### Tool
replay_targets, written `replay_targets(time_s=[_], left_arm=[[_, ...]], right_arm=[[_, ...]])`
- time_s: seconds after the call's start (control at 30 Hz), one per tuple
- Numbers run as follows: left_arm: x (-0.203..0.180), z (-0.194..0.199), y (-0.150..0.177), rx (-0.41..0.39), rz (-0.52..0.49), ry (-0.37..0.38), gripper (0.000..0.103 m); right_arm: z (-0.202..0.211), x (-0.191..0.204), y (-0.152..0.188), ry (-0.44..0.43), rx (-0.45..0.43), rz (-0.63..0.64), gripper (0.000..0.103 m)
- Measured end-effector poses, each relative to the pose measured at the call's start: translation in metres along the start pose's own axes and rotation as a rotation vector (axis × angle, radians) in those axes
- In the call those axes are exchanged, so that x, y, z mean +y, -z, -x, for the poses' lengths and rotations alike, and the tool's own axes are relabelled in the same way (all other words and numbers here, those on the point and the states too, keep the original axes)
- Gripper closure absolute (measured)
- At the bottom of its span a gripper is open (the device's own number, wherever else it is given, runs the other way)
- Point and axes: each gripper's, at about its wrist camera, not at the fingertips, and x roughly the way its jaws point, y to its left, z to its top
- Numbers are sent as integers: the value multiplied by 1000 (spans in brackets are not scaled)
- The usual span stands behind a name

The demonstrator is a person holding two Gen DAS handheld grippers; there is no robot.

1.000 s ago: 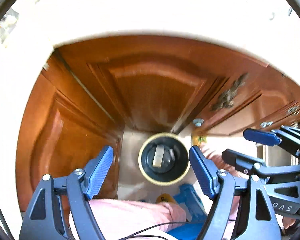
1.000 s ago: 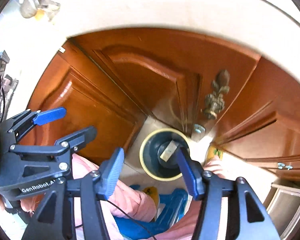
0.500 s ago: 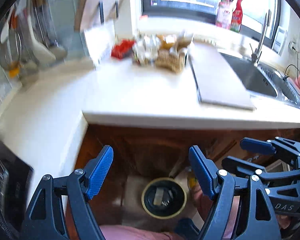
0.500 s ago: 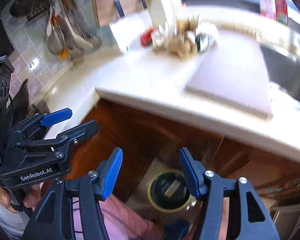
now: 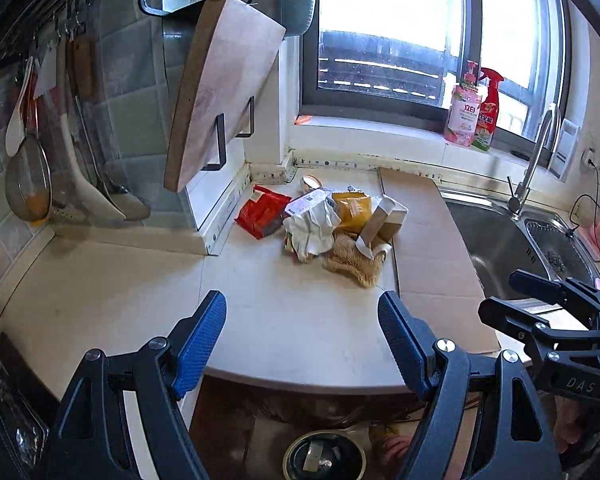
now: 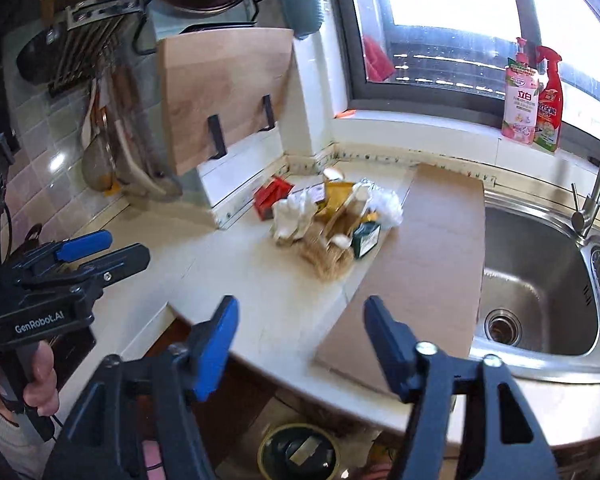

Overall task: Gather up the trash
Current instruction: 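Grasp the white paper with the left gripper while the right grasps the white-and-brown paper bag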

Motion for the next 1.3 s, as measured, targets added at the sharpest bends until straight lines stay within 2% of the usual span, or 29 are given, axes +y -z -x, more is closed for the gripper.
replay_targets(time_s=[0.1, 0.37, 0.47, 0.57, 0.7, 0.8, 0.93, 1.03, 1.27, 1.3], left_arm=[[-2, -24, -17, -1, -30, -6, 26], [-8, -112, -47, 77, -52, 87, 26], [-11, -145, -54, 99, -61, 90, 26], [-11, -180, -59, 131, -41, 101, 26], [-5, -218, -66, 174, 36, 142, 26], [-1, -240, -71, 199, 90, 173, 26], [-4, -262, -77, 214, 115, 171, 26], [-7, -277, -78, 237, 126, 161, 26], [-8, -301, -75, 277, 145, 127, 28], [-8, -302, -75, 279, 149, 128, 40]], right_arm=[[-19, -16, -19, 17, -36, -42, 18], [-100, -51, -46, 10, 2, -128, 18], [-123, -55, -50, 9, 10, -136, 18], [-146, -59, -52, 13, 24, -149, 18], [-167, -66, -54, -1, 34, -172, 20], [-177, -70, -55, -11, 43, -171, 30], [-192, -75, -55, -46, 82, -189, 55], [-197, -77, -52, -64, 95, -199, 66], [-196, -76, -49, -75, 86, -195, 69], [-196, -76, -50, -79, 84, -195, 71]])
